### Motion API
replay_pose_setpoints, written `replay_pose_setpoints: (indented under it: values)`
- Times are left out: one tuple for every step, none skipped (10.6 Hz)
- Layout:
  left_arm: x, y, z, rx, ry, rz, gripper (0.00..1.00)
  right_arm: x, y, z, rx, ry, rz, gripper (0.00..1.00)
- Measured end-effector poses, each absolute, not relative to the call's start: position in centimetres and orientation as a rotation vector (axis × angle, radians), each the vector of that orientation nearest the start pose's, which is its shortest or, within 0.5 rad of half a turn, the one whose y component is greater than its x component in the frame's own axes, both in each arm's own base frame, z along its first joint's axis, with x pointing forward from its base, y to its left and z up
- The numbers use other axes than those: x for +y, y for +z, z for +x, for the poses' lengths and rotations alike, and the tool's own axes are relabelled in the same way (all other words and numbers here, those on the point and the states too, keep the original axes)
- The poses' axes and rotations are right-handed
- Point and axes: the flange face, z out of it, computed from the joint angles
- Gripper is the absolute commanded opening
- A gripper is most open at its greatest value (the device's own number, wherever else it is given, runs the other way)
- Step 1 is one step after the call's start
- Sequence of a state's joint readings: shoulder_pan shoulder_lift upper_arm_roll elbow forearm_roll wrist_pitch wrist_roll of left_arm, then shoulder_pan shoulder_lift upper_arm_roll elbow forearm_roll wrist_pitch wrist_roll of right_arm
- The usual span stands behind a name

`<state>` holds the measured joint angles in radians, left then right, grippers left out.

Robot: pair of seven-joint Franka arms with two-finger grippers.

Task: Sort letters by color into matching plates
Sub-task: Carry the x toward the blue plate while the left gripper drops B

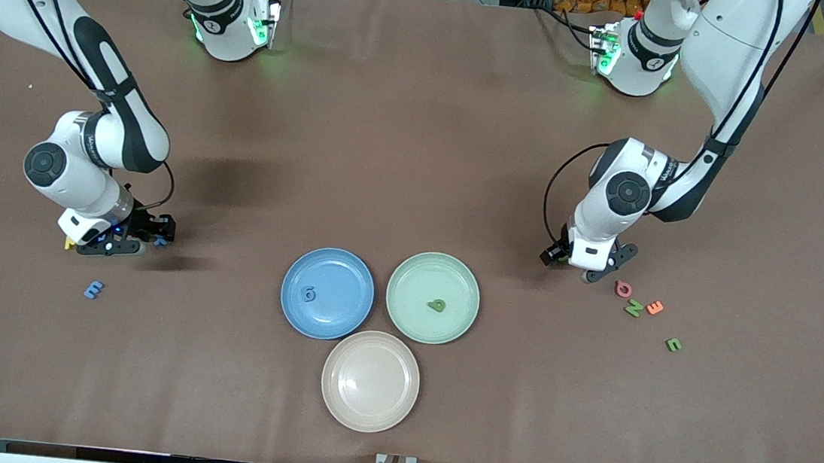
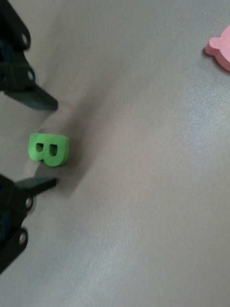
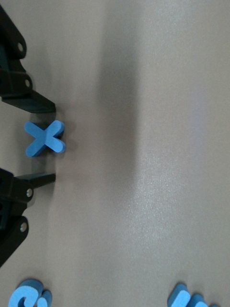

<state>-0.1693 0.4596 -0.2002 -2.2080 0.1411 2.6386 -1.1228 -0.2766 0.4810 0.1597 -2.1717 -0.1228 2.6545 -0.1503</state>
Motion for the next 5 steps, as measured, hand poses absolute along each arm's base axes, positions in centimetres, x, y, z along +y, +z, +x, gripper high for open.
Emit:
replay_pose_setpoints:
  values:
    - [-20.65,17.39,51.06,-1.016,0.034,-2.983,0.00,-6.05,17.18,55.88,-0.195,-0.029,-3.123,0.36]
    - [-20.76,17.60,51.16,-1.025,0.029,-2.983,0.00,-6.06,17.19,55.89,-0.195,-0.031,-3.123,0.30]
    - [-20.80,17.69,51.25,-1.027,0.026,-2.984,0.00,-6.11,17.29,55.96,-0.195,-0.039,-3.125,0.24]
    - [-20.82,17.78,51.39,-1.032,0.022,-2.984,0.00,-6.11,17.35,55.99,-0.195,-0.043,-3.125,0.21]
    - [-20.91,18.08,51.87,-1.039,0.008,-2.990,0.00,-6.19,17.41,56.01,-0.193,-0.045,-3.126,0.18]
